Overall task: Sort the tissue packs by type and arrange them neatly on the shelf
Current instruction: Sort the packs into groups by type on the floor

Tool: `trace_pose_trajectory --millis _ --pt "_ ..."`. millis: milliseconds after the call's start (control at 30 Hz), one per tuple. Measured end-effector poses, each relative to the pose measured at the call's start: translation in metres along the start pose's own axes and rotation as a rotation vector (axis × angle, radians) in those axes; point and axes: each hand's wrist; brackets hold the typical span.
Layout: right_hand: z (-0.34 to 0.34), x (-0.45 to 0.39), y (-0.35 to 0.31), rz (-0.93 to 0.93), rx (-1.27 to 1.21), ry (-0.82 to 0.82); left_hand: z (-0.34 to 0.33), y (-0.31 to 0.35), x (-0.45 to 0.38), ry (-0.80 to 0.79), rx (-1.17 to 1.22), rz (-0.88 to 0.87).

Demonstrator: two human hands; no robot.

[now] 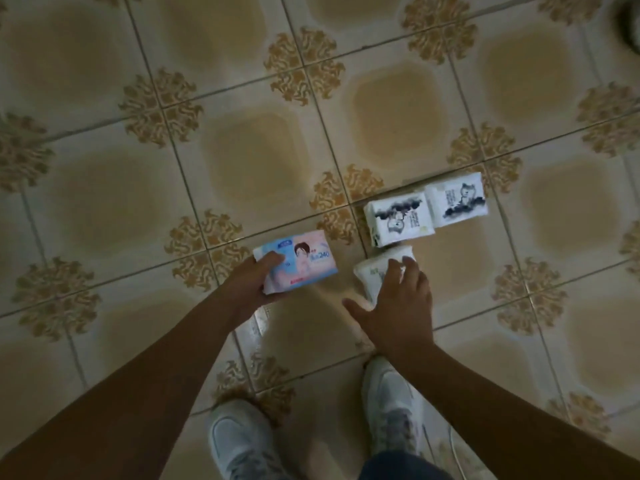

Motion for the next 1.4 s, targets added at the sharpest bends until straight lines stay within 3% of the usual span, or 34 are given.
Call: trace_pose_trajectory --millis 133,300,433,533,633,767,933,1033,1167,1300,1400 --pt "-0.032 -0.017 0.039 -0.176 -0.057 -0.15 -0.018 -0.015 -0.034 0.12 -0.097 -0.153" --pt "-0.043 -0.03 0.044 -0.276 -0.214 -0.075 -0.047 -0.026 -0.034 0.436 -0.347 -0.193" --pt "-0.037 -0.043 0.046 -0.235 -0.302 -0.072 -0.061 -0.039 -0.034 0.38 -0.596 -0.251" --pt "-0.024 -0.034 0.076 -0.303 -0.334 -0.046 -0.073 -0.034 -0.028 0.427 -0.973 -0.26" --pt "0.008 -0.028 0.122 -0.431 -0.418 0.012 -0.09 -0.027 -0.006 0.596 -1.121 -0.51" --pt "0.058 -0.064 0.18 -0.484 -0.395 0.122 -0.129 -0.009 -0.013 0.341 -1.433 -0.8" --pt "0.099 -0.156 0.214 -0.45 -0.441 0.248 -0.183 0.019 -0.062 0.074 -1.625 -0.815" --pt "0.098 -0.194 0.208 -0.373 -0.459 0.124 -0.19 0.027 -0.084 0.055 -1.64 -0.873" --pt "0.103 -0.199 0.187 -0.295 -0.57 -0.077 -0.183 0.027 -0.074 0.02 -1.666 -0.779" --pt "0.129 -0.155 0.162 -0.339 -0.391 -0.043 -0.169 0.036 -0.012 0.13 -1.707 -0.713" --pt "0.168 -0.095 0.128 -0.242 -0.209 -0.128 -0.161 0.037 0.066 0.135 -1.684 -0.687"
Point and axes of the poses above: each hand's wrist, its own x-axis away from the middle knuckle, its own z-axis out of the back of the hand, y = z × x, and after that the axes turned 5 degrees about -y, right-handed
